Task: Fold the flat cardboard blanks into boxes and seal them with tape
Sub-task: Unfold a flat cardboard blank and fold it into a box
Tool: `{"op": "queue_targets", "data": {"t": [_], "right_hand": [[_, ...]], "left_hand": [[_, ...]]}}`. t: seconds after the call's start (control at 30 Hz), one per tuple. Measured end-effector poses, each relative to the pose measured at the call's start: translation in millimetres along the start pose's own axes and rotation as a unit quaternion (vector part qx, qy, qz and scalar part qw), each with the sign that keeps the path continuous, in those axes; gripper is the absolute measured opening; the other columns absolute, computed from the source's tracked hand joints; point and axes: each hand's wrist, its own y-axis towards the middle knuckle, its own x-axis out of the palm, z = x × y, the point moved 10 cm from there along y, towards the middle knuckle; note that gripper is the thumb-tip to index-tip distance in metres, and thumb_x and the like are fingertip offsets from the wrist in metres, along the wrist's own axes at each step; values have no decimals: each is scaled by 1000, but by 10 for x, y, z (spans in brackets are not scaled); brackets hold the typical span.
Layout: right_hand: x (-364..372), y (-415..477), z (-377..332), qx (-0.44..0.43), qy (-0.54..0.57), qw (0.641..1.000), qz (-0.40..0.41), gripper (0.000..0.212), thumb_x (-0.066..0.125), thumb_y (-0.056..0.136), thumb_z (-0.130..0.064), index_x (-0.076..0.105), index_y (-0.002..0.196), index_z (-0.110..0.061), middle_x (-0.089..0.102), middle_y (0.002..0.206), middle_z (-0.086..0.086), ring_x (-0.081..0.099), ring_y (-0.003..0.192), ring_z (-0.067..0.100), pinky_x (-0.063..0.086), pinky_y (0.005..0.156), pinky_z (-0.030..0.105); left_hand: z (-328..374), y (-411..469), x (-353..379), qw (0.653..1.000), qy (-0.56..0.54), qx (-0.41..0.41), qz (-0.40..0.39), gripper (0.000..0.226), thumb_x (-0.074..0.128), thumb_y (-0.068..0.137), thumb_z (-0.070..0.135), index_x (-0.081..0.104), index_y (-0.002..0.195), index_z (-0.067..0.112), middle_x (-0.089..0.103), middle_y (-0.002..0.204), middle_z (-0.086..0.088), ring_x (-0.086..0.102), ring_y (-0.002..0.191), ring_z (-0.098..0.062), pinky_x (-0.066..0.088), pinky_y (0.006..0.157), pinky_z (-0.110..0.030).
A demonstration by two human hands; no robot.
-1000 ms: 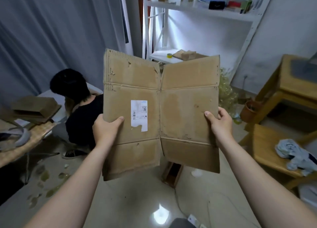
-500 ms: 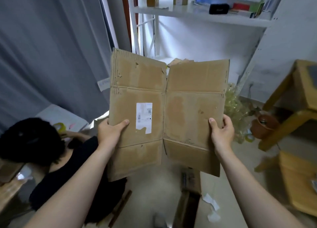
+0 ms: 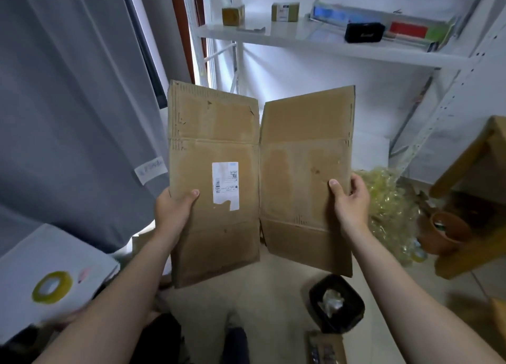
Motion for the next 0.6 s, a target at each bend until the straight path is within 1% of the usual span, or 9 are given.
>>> {"op": "queue_targets", "data": {"t": [0.1, 0.13, 0.2, 0.27, 0.33, 0.43, 0.47, 0.5, 0.6], "right_hand": [[566, 521, -16, -9, -2, 1000, 5, 17, 68, 94, -14, 61, 110, -15, 66, 95, -8, 61, 85, -1, 49, 88, 28], [753, 703, -25, -12, -9, 1000, 7, 16, 68, 94, -14, 61, 109, -15, 65, 94, -11, 60, 84, -1, 47, 86, 27], [1076, 1067, -58, -17, -27, 999, 14, 15, 68, 94, -14, 61, 108, -15, 62, 92, -15, 60, 84, 5, 46, 83, 27], [1383, 1437, -137, -25, -42, 999, 10, 15, 68, 94, -14, 62, 107, -13, 63, 92, -11, 60, 84, 7, 47, 83, 29], [1624, 1791, -161, -23, -48, 998, 14, 14, 67, 94, -14, 62, 107, -14, 64, 94, -6, 60, 84, 9, 47, 82, 28], [1836, 2282, -125, -16, -48, 998, 34, 13, 66, 95, -14, 61, 107, -16, 62, 92, -9, 57, 80, -7, 43, 77, 21], [1885, 2450, -72, -10, -49, 998, 39, 14, 66, 95, -14, 61, 108, -15, 62, 93, -9, 56, 80, -9, 42, 76, 20], [1926, 2624, -10, -2, -50, 998, 43, 16, 66, 95, -15, 62, 110, -13, 62, 94, -8, 57, 80, -6, 43, 77, 21], [1998, 3179, 247, 19, -61, 996, 55, 17, 66, 95, -17, 61, 111, -15, 63, 101, -3, 59, 90, 13, 45, 85, 29]], "left_hand": [[22, 838, 253, 1000, 0, 9, -3, 32, 75, 87, 27, 66, 116, 18, 66, 96, 7, 63, 93, -21, 47, 74, -29], [50, 1119, 350, 1000, 4, 13, -6, 34, 75, 87, 26, 66, 119, 17, 66, 98, 6, 63, 93, -20, 48, 74, -29], [137, 1626, 569, 1000, 8, 16, -19, 39, 75, 88, 25, 64, 124, 17, 64, 105, 5, 60, 95, -18, 50, 82, -32], [233, 2081, 770, 1000, 7, 10, -23, 43, 76, 87, 24, 63, 128, 15, 63, 108, 4, 57, 96, -17, 51, 89, -36], [339, 2504, 996, 999, 22, 13, -33, 43, 76, 88, 23, 63, 128, 17, 62, 108, 6, 57, 96, -16, 48, 87, -33], [463, 3082, 1447, 998, 36, 15, -55, 43, 76, 87, 26, 65, 128, 19, 64, 107, 8, 61, 97, -18, 47, 86, -31], [494, 3243, 1621, 997, 41, 16, -63, 42, 76, 87, 26, 65, 127, 19, 64, 105, 9, 61, 97, -18, 46, 85, -30], [518, 3394, 1800, 996, 45, 16, -71, 41, 76, 87, 26, 65, 127, 19, 63, 105, 9, 61, 98, -19, 46, 84, -29], [542, 3799, 2343, 994, 53, 16, -95, 39, 75, 89, 25, 64, 126, 19, 64, 108, 9, 61, 100, -17, 46, 84, -30]]}}
